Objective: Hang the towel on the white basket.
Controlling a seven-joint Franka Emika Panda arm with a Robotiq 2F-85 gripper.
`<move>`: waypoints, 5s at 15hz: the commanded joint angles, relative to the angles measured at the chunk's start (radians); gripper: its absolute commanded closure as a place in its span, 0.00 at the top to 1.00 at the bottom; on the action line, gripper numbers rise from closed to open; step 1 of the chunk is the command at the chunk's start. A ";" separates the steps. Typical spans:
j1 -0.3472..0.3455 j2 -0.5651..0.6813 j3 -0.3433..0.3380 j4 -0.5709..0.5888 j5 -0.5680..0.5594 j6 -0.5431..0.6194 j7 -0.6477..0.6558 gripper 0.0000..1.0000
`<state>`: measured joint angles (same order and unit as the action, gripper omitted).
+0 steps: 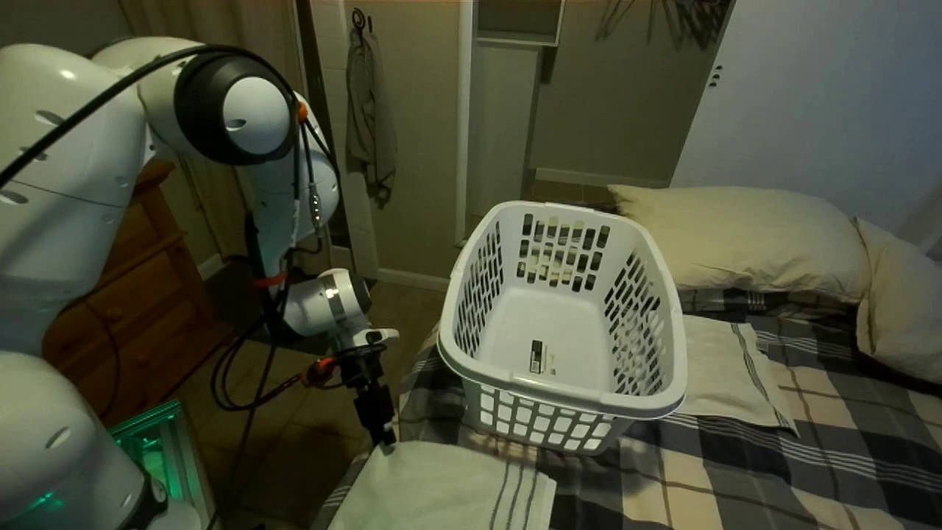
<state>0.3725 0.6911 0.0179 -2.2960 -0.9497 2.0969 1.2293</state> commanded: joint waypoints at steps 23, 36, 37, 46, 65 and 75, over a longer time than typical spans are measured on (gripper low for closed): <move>-0.036 0.064 0.015 -0.006 -0.050 -0.026 0.013 0.00; -0.050 -0.395 0.118 -0.280 -0.008 -0.044 0.156 0.02; -0.053 -0.431 0.129 -0.297 0.002 -0.041 0.170 0.02; -0.072 -0.723 0.198 -0.347 0.066 0.011 0.331 0.02; -0.099 -0.915 0.222 -0.264 0.175 0.009 0.416 0.02; -0.219 -0.954 0.200 -0.131 0.368 0.075 0.560 0.02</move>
<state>0.1892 -0.2476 0.2146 -2.4572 -0.6254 2.1456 1.7256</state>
